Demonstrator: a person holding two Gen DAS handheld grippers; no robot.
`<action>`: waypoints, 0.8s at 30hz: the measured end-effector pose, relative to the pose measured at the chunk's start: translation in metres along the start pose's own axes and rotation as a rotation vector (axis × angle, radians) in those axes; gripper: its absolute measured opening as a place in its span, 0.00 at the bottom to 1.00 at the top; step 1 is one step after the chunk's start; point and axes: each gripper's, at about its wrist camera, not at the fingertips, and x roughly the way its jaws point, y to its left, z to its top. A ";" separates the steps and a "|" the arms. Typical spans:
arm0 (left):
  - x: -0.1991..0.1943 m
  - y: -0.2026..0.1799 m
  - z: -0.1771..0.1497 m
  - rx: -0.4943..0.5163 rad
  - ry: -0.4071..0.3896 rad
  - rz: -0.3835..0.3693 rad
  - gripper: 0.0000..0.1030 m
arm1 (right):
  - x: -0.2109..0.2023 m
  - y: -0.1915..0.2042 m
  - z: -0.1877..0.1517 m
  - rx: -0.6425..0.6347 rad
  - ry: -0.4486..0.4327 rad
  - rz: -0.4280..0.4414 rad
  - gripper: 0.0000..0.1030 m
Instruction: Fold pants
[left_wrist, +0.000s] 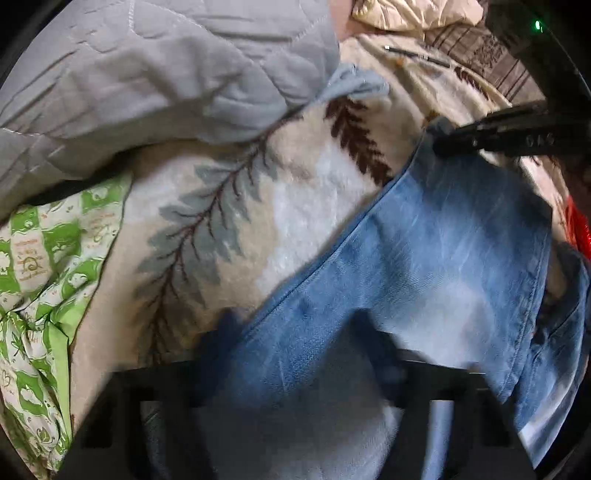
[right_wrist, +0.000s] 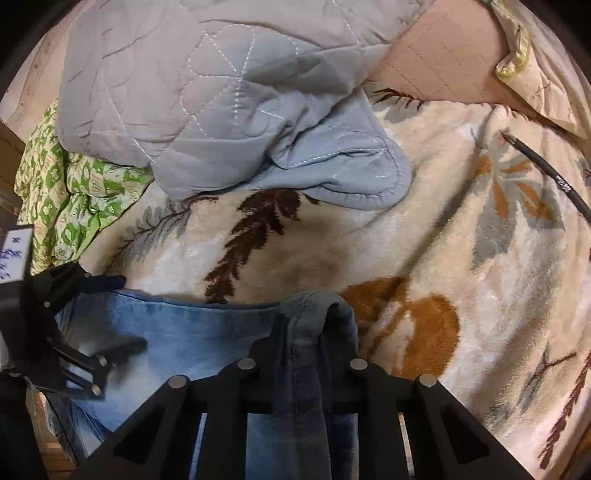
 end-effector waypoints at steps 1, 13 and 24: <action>-0.003 0.002 0.000 -0.012 -0.002 -0.001 0.13 | -0.001 -0.001 -0.001 -0.003 -0.004 -0.002 0.17; -0.028 -0.019 -0.014 0.033 -0.074 0.064 0.07 | -0.020 0.006 -0.009 -0.061 -0.088 -0.031 0.15; -0.174 -0.104 -0.099 0.107 -0.367 0.165 0.07 | -0.153 0.035 -0.102 -0.224 -0.313 0.051 0.15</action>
